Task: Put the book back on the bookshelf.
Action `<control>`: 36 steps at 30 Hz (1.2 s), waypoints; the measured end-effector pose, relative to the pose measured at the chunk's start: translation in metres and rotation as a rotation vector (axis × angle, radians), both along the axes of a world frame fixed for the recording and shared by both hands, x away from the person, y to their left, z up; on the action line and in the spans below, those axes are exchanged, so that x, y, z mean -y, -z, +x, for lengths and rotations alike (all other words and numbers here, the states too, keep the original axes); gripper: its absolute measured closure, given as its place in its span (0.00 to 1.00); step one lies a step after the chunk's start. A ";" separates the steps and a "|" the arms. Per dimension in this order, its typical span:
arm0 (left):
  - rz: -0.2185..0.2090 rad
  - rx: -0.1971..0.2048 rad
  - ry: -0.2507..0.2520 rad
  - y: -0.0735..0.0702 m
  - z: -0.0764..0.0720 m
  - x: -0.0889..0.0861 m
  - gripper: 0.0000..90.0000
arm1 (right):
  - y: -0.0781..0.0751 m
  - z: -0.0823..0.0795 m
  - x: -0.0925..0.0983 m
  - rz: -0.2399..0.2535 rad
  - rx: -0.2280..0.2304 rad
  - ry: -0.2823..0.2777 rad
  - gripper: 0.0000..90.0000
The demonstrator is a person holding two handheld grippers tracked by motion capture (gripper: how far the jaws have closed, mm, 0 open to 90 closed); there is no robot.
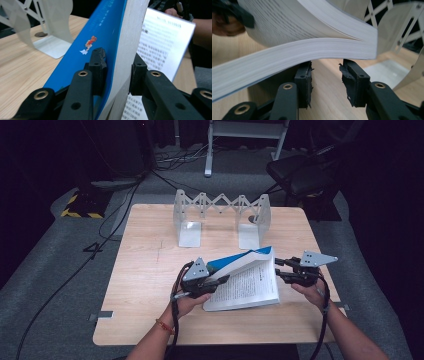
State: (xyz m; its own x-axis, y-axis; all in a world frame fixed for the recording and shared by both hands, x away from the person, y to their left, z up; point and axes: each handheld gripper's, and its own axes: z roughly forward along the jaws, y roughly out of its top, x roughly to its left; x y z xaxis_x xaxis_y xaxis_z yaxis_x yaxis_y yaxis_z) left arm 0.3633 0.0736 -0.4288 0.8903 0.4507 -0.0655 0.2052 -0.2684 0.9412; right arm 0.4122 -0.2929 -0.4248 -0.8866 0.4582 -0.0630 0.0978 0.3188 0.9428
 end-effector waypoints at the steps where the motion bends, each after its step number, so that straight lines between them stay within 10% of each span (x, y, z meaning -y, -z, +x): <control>1: 0.000 0.001 0.008 0.000 -0.001 0.002 0.79 | -0.006 -0.002 0.000 0.013 0.012 -0.002 0.66; 14: 0.050 0.029 0.012 -0.003 -0.014 -0.007 0.79 | -0.042 -0.020 -0.028 0.020 0.122 0.004 0.67; 27: 0.115 0.023 -0.054 0.002 -0.032 -0.039 0.75 | -0.051 -0.029 -0.087 0.005 0.124 -0.105 0.60; 36: 0.167 0.023 -0.040 0.000 -0.050 -0.031 0.42 | -0.037 -0.047 -0.104 -0.047 0.111 -0.201 0.57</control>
State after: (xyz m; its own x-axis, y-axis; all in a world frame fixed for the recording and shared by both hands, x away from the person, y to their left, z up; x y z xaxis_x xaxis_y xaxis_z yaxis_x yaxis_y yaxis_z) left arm 0.3131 0.1042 -0.4292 0.8719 0.4886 0.0333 0.1979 -0.4137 0.8887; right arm 0.3650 -0.1892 -0.3876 -0.9462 0.2676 -0.1819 -0.0751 0.3652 0.9279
